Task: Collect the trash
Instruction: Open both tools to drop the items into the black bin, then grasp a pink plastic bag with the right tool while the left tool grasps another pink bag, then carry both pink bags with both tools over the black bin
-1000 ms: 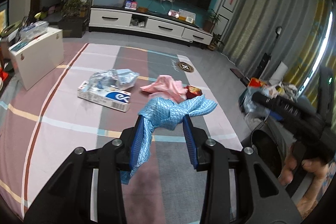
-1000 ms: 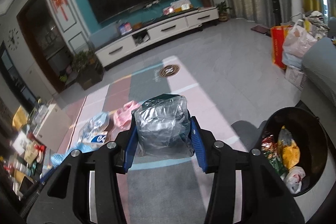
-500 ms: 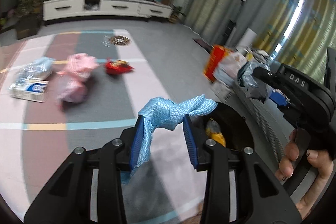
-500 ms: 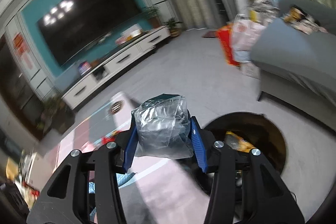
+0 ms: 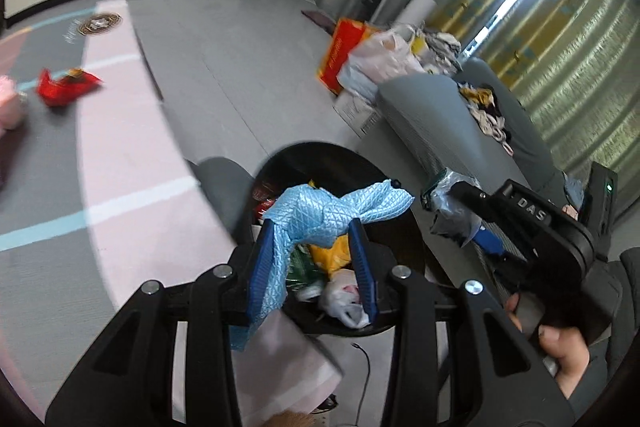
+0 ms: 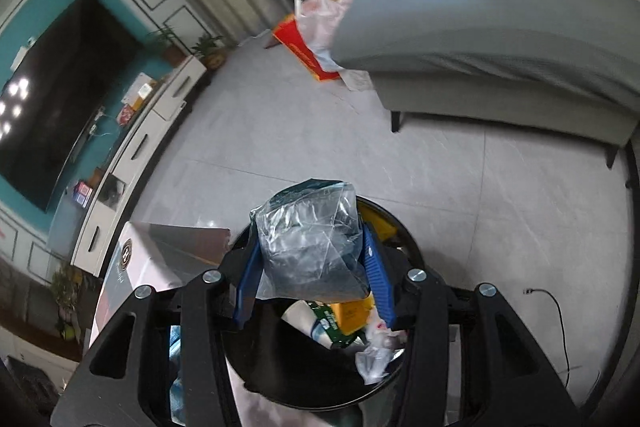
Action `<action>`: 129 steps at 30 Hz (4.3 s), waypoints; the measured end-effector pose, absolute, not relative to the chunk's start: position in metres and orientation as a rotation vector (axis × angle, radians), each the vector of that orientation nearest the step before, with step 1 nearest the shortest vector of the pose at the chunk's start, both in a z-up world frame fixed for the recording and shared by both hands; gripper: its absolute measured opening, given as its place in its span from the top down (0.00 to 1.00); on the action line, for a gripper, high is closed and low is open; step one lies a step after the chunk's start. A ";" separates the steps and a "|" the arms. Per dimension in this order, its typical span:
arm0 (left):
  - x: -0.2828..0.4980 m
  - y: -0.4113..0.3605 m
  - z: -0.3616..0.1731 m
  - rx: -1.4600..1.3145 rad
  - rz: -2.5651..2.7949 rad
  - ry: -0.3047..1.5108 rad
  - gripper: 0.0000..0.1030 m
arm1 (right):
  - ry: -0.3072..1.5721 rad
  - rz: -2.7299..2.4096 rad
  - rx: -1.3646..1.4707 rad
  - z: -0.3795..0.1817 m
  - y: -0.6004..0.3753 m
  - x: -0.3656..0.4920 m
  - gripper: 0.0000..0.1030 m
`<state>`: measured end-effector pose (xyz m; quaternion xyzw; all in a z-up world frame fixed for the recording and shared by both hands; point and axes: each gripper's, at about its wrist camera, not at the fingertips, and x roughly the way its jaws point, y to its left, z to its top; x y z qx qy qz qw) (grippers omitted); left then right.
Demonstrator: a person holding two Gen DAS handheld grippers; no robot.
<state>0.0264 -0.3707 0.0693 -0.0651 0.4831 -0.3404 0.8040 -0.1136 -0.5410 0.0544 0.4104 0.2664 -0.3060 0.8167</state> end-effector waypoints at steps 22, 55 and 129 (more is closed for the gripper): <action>0.048 -0.280 0.093 -0.204 -0.558 0.919 0.07 | 0.613 -0.639 0.742 0.070 -0.518 -0.095 0.18; 0.152 -0.075 0.019 -0.538 -0.360 1.030 0.03 | 0.990 0.259 0.454 0.049 -0.218 0.196 0.13; -0.036 -0.084 0.143 -0.383 -0.276 0.646 0.48 | 0.495 -0.034 0.360 0.150 -0.312 -0.037 0.68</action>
